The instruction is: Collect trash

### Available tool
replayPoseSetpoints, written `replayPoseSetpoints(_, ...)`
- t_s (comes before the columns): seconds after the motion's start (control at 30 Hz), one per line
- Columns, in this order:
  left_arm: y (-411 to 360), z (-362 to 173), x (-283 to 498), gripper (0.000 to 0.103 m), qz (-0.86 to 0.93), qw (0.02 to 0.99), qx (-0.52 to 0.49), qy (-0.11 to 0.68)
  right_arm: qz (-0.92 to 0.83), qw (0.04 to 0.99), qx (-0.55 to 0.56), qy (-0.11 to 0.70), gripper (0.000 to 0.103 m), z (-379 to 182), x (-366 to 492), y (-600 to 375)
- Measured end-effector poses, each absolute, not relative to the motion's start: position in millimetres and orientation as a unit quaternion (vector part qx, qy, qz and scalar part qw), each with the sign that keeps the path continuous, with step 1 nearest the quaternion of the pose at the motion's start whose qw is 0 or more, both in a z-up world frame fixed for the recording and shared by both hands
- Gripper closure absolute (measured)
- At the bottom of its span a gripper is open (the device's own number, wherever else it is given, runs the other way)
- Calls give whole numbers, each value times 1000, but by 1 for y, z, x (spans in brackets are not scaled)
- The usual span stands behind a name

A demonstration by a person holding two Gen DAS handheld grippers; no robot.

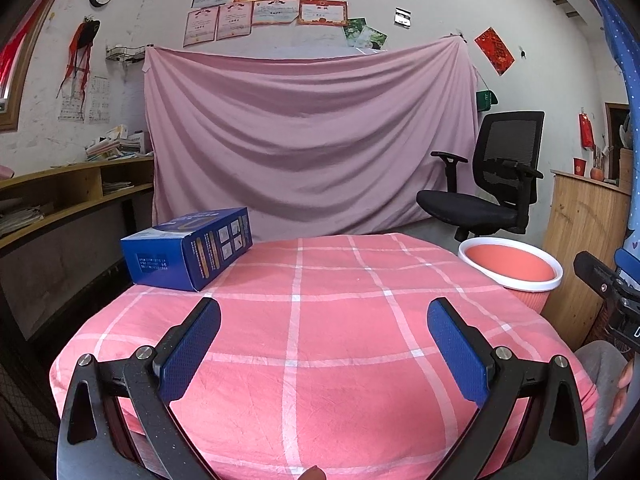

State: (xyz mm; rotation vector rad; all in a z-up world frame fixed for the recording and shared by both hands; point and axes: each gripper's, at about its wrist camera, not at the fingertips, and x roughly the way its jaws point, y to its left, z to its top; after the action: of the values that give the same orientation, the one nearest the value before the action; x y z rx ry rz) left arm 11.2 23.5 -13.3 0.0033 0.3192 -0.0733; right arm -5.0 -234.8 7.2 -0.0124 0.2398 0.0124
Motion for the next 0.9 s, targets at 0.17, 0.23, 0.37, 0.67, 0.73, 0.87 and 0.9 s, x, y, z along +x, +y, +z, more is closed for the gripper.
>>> replayPoseSetpoints(0.17,24,-14,12,2,-36,987,2,159,7,993,-6,121,0,7,-5,-234)
replayPoseSetpoints(0.23,25,-14,12,2,-37,987,1,159,7,993,-6,121,0,7,-5,-234)
replayPoseSetpoints(0.37,24,-14,12,2,-37,987,1,159,7,993,-6,122,0,7,-5,-233)
replayPoseSetpoints(0.67,23,-14,11,2,-36,987,1,158,9,992,-7,124,0,6,-4,-232)
replayPoseSetpoints(0.73,24,-14,11,2,-37,987,0,159,9,992,-7,123,0,6,-4,-232)
replayPoseSetpoints(0.87,23,-14,12,2,-37,987,1,159,9,992,-7,123,0,6,-4,-231)
replayPoseSetpoints(0.9,23,-14,11,2,-37,987,1,158,9,992,-7,123,0,6,-4,-232)
